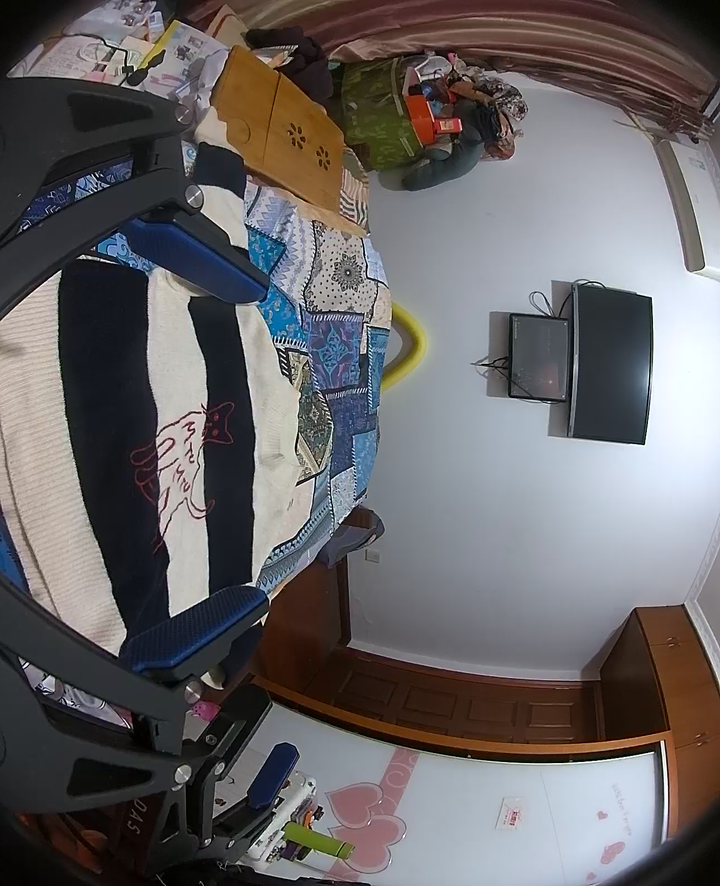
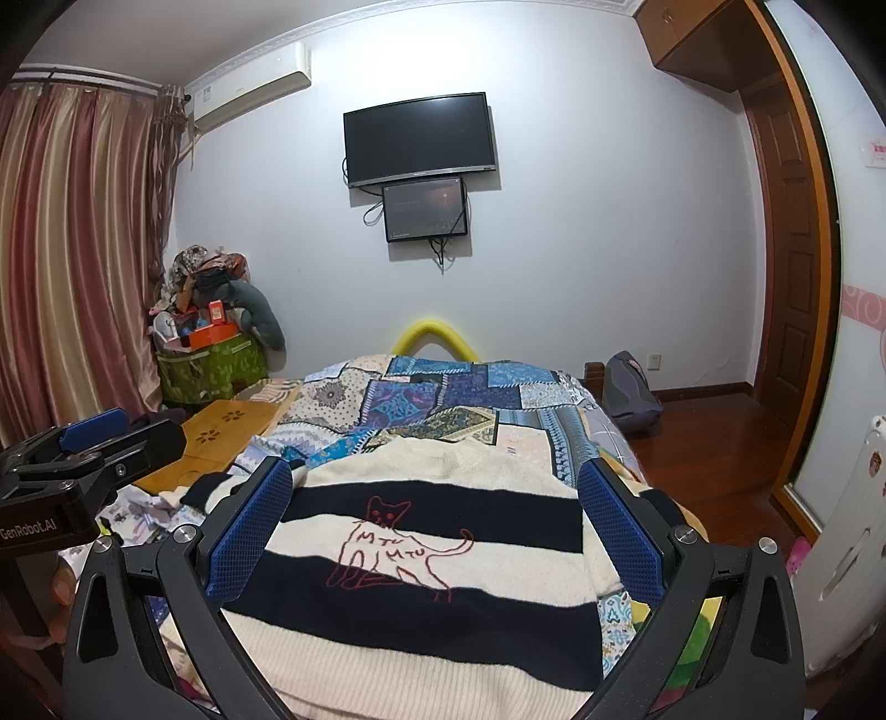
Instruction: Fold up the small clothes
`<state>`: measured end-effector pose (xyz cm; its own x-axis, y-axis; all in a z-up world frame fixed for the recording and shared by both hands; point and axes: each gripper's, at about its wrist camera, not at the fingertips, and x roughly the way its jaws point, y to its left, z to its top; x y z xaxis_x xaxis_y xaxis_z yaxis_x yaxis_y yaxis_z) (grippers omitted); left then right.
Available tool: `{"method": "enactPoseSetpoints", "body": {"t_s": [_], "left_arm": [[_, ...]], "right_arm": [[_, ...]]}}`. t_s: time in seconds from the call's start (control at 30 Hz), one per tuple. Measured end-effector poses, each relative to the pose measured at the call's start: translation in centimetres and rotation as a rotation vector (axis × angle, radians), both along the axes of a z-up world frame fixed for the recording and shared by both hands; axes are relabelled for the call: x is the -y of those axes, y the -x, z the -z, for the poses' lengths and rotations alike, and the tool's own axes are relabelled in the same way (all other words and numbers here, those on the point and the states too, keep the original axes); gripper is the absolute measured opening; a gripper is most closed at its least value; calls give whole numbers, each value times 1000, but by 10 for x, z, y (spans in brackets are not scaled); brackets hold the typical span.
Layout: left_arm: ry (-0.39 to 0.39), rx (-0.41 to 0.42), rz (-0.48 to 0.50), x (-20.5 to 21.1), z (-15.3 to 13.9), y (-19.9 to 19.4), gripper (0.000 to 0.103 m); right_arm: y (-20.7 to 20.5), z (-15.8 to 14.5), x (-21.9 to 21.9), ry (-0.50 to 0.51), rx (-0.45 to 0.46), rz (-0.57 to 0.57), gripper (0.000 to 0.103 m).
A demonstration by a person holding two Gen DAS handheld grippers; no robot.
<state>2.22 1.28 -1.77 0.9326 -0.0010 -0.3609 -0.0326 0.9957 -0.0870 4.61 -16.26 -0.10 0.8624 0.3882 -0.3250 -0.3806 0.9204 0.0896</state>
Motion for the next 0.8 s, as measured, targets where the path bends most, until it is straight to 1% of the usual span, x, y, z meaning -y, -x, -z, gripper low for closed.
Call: {"method": "enactPoseSetpoints", "body": {"t_s": [0.3,0.43,0.63,0.8], "left_arm": [[22,-20,-8,-12,9,-12,103],[33,-46,-37,-27,16,-26,103],[58,-124,-113,-72,37,-55,103],[68,-209,-199,-124,63,-83,103]], "right_arm": [[-8,3,-5,17,-16,0,102],[-18,6,-8,31,-29,-1,102],[-39,17,-21,70,-44,-13,102],[-61,26,-35,112,-50,-35,102]]}}
